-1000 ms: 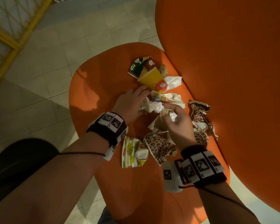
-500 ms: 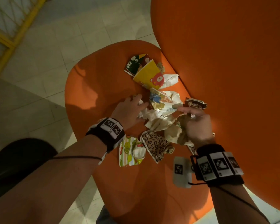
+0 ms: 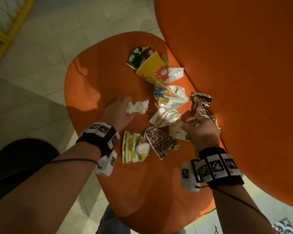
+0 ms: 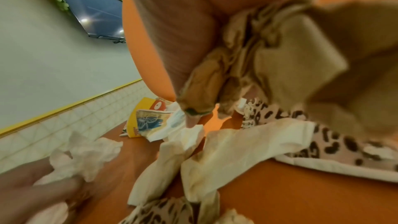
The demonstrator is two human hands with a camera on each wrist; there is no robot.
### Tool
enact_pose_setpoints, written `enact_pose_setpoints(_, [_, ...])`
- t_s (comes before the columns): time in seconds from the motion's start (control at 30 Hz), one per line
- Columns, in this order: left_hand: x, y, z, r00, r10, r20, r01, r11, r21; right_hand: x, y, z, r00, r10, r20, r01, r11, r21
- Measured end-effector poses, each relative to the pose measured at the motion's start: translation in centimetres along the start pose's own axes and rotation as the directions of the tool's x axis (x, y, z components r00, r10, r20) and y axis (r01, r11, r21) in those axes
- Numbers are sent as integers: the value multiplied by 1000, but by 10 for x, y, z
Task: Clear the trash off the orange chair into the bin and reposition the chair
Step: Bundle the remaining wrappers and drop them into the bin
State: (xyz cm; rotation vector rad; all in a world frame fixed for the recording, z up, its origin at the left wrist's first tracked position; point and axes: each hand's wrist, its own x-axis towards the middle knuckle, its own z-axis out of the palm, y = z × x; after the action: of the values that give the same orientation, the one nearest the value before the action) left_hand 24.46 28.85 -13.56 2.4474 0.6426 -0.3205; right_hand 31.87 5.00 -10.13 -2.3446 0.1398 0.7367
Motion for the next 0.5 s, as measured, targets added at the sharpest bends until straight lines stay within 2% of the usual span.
enact_pose_setpoints(0.07, [-2, 0, -6, 999, -30, -19, 27, 994, -107, -11, 4, -1, 999, 30, 12, -31, 999, 35])
enact_pose_setpoints(0.1, [-3, -1, -7, 999, -32, -19, 30, 994, -108, -16, 6, -1, 998, 45, 47, -47, 998, 30])
enact_pose_setpoints(0.2, [-4, 3, -9, 996, -80, -40, 74, 989, -128, -34, 14, 6, 979, 46, 197, -25, 994, -106])
enact_pose_setpoints(0.33, [-9, 8, -10, 982, -179, -56, 159, 954, -255, -38, 33, 30, 980, -3, 201, 58, 962, -268])
enact_pose_setpoints(0.4, [-10, 11, -10, 984, -176, -36, 164, 960, -229, -35, 39, 35, 976, -46, 213, 120, 929, -350])
enact_pose_setpoints(0.5, [-12, 22, -11, 991, -137, -9, 135, 985, -104, -33, 44, 38, 968, -109, 227, 189, 908, -373])
